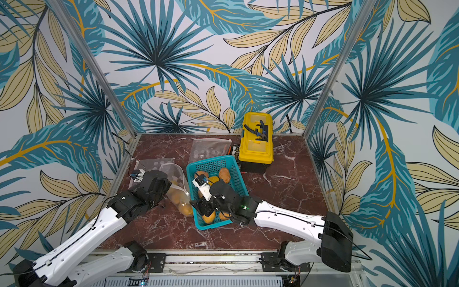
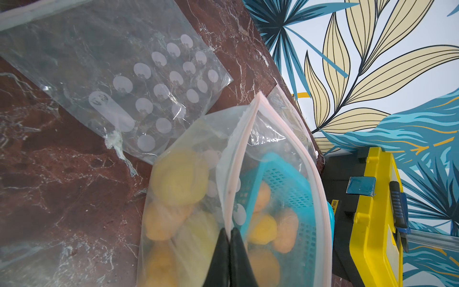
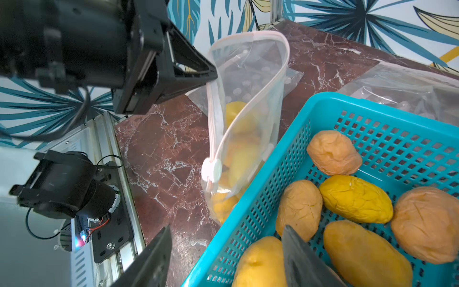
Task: Put the potatoes into a zipper bag and zip it
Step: Adjust the zipper food storage bag at the center of the board.
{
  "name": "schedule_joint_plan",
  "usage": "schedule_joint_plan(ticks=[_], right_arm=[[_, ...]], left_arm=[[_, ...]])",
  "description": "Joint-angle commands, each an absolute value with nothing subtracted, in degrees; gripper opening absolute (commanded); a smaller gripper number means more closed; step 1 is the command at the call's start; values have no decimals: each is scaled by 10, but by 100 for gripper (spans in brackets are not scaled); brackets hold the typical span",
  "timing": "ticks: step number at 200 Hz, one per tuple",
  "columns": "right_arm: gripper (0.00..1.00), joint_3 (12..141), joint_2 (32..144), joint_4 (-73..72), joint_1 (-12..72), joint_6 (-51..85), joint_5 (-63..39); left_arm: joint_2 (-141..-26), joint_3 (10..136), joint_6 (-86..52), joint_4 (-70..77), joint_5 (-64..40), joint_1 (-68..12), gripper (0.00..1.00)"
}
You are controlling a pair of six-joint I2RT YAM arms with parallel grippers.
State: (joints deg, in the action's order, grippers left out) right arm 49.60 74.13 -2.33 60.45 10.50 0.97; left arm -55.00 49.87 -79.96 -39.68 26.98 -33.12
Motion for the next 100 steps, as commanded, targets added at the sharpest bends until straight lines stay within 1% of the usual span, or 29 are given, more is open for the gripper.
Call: schedule_joint_plan(ticks=[1,50,76,100], right_arm=[[70,427,736,-194,609,110,-19],[69,416,806,-305,610,103,-38],[63,428,842,-341,610,98,-54],[56,438,867,-358,609,97,-35]], left_arm=[[-551,505,-799,-401,272,-326,0],[-550,507,-796,-401,266,-323,0],[-547,506,-794,-401,263,-321,0],[-543,505,-791,-401,260,-320,0]])
